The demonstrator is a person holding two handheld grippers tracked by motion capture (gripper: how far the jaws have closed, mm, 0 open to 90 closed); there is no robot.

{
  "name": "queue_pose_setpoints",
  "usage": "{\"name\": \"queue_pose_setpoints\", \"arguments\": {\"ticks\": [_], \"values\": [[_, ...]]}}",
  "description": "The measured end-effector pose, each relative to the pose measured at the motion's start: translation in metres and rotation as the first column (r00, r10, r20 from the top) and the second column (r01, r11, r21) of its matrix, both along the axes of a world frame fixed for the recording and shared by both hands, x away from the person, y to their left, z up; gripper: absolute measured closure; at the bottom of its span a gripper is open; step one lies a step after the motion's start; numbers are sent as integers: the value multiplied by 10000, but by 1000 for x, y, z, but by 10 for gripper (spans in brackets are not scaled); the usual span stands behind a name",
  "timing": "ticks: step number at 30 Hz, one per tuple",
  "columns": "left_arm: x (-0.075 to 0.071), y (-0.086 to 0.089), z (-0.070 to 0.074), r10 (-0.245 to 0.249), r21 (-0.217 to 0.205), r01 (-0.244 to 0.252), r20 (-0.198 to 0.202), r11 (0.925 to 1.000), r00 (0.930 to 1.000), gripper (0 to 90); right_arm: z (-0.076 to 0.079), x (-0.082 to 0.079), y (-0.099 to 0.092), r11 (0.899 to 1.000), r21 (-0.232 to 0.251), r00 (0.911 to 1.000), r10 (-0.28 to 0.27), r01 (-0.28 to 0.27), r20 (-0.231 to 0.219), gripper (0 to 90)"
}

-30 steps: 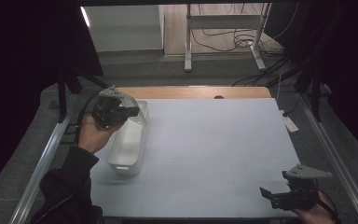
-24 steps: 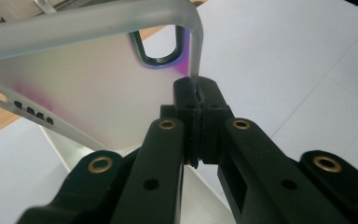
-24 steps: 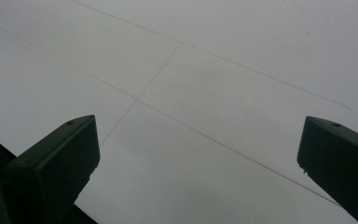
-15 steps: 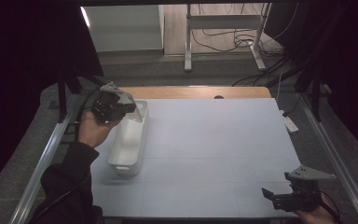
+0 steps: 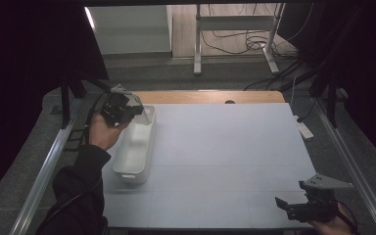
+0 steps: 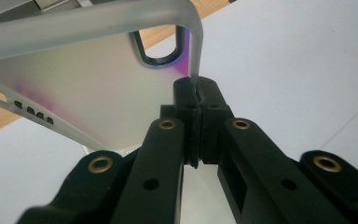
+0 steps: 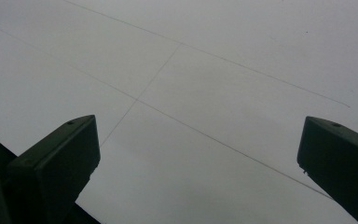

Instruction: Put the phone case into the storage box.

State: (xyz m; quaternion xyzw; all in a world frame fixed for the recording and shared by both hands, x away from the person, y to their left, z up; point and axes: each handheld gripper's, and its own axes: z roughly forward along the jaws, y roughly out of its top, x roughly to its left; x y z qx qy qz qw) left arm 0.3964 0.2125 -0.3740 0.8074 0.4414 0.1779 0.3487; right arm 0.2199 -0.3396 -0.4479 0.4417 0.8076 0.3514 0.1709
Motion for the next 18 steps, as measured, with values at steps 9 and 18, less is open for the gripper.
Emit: {"name": "queue_pose_setpoints", "arguments": {"ticks": [9,18], "values": [[15,-6,-8,448,220,-448,9,9988,9990,886,0,0,0,10000,-4,10000,53,-53,-24,0],[29,-8,-20,826,300,-824,-65,9962,9966,886,-1,0,1,10000,-29,9999,89,-89,-61,0]]}}
